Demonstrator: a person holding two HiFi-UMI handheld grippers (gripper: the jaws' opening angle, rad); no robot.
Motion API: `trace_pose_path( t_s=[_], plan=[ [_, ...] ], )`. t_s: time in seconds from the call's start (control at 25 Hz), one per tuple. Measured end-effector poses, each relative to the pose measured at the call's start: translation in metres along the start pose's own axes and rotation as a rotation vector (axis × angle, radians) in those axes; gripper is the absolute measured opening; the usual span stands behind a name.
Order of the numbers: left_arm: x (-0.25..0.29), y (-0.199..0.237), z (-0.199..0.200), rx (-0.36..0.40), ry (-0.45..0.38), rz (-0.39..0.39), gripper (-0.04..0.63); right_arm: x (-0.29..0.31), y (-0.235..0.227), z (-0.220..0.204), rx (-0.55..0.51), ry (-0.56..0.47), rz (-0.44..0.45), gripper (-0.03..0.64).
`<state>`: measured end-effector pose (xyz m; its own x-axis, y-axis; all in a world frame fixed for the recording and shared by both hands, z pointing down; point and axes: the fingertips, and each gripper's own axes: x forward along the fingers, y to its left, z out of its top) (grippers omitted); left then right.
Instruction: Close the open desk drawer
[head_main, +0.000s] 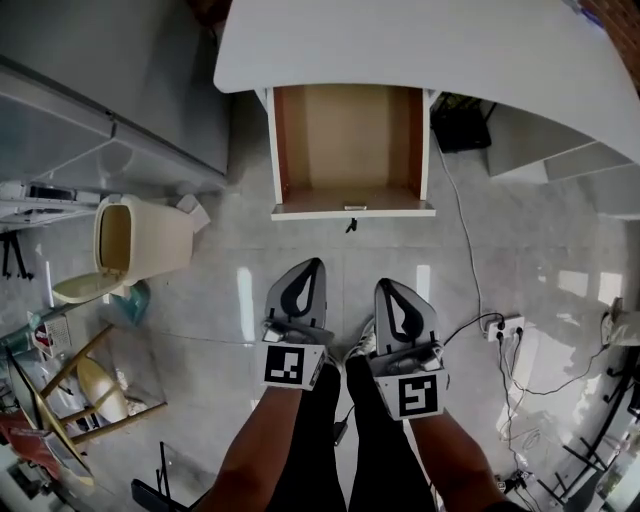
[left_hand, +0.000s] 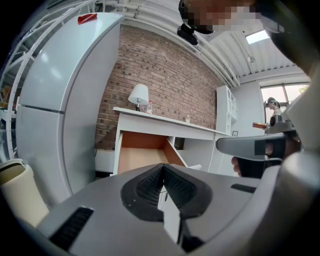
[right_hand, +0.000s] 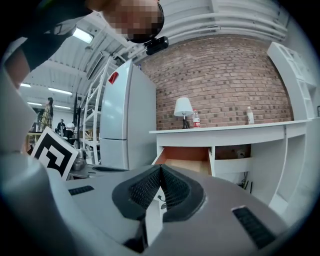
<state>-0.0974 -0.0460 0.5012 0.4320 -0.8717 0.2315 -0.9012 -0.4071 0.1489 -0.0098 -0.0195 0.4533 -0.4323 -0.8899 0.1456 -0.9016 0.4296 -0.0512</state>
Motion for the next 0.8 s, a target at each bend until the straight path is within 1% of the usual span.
trace_pose_path(
  t_s=[0.16, 0.32, 0.64, 0.72, 0.8],
  plan=[
    [0.015, 0.007, -0.021, 0.008, 0.009, 0.006, 0.002, 0.007, -0.003, -0.024, 0.004, 0.019, -0.008, 0.026],
    [0.029, 0.007, -0.037, 0.01, 0.019, -0.008, 0.002, 0.015, -0.012, -0.045, -0.003, 0.034, -0.013, 0.026],
    [0.044, 0.02, -0.071, -0.022, 0.029, 0.013, 0.002, 0.03, -0.021, -0.079, -0.035, 0.048, -0.019, 0.026],
    [0.051, 0.022, -0.077, -0.025, 0.028, 0.008, 0.002, 0.034, -0.024, -0.084, -0.03, 0.045, -0.02, 0.026],
    [0.057, 0.021, -0.084, -0.046, 0.03, -0.006, 0.002, 0.037, -0.025, -0.086, -0.021, 0.041, -0.021, 0.026]
  ],
)
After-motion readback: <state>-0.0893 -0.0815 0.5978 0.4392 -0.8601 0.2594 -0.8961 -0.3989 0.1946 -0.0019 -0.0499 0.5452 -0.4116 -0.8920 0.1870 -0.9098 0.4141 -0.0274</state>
